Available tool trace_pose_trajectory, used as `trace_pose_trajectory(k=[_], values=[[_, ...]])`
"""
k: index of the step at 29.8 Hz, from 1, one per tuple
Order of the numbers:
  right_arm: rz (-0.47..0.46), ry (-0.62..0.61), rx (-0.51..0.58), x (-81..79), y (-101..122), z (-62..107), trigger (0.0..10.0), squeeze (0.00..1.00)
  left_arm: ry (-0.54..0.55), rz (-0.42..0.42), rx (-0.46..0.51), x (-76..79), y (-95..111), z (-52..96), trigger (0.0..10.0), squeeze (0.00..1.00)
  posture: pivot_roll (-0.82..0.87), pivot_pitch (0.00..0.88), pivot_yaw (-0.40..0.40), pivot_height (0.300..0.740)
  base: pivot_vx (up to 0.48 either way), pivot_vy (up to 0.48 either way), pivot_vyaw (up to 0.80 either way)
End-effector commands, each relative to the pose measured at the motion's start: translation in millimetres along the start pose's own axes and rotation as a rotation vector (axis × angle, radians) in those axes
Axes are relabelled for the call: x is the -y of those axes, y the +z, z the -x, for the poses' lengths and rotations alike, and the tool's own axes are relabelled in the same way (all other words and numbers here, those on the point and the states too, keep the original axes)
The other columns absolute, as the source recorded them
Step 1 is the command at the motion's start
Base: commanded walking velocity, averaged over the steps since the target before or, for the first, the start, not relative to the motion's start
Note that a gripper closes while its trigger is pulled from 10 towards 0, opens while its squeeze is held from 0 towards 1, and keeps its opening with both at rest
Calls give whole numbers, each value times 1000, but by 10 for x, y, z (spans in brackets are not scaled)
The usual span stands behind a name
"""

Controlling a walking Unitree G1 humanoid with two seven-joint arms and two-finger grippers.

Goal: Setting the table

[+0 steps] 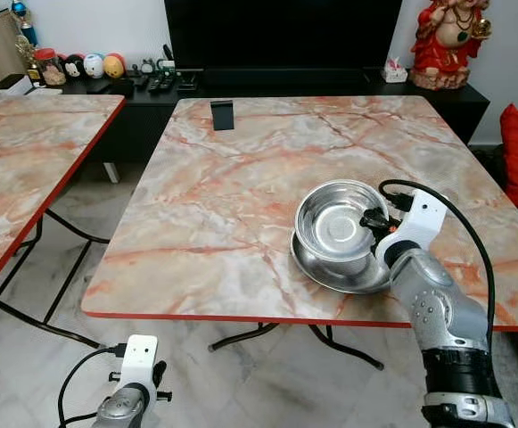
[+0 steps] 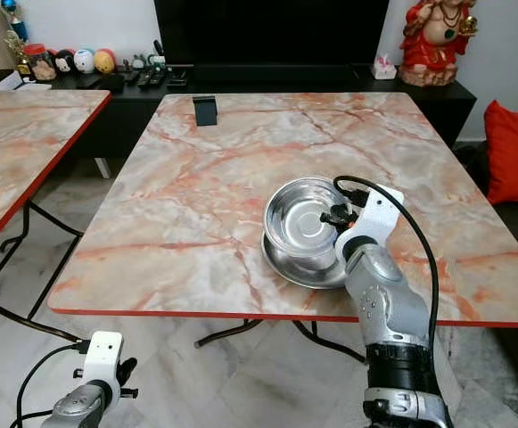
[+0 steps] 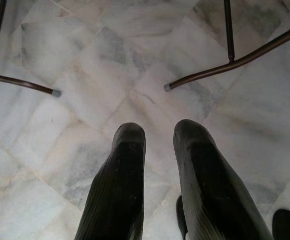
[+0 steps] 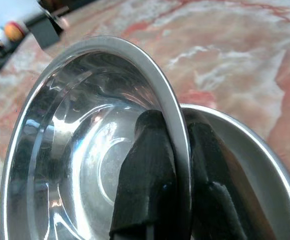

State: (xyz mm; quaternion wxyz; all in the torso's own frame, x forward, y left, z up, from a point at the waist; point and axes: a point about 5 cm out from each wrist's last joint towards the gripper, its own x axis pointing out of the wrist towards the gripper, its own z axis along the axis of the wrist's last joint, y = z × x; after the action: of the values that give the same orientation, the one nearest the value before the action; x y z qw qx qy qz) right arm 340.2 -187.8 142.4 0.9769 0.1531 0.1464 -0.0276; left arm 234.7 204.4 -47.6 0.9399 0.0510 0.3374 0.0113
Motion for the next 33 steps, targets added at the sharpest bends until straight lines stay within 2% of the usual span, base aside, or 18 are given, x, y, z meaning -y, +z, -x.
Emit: trace_pose_trajectory(k=[1,15,33], values=[[-7,-3,-19,-6,28,-13,10000,0,4,0,-35,-7,-78,18,10000,0,-41,0,12,740,0,0,0],[-85,4,-124,54,-174,-21,10000,0,4,0,-45,-17,-103,26,10000,0,-40,0,14,740,0,0,0],[-53,-29,-143,110,-256,-39,10000,0,12,0,-53,-43,-121,32,10000,0,-34,0,13,740,0,0,0]])
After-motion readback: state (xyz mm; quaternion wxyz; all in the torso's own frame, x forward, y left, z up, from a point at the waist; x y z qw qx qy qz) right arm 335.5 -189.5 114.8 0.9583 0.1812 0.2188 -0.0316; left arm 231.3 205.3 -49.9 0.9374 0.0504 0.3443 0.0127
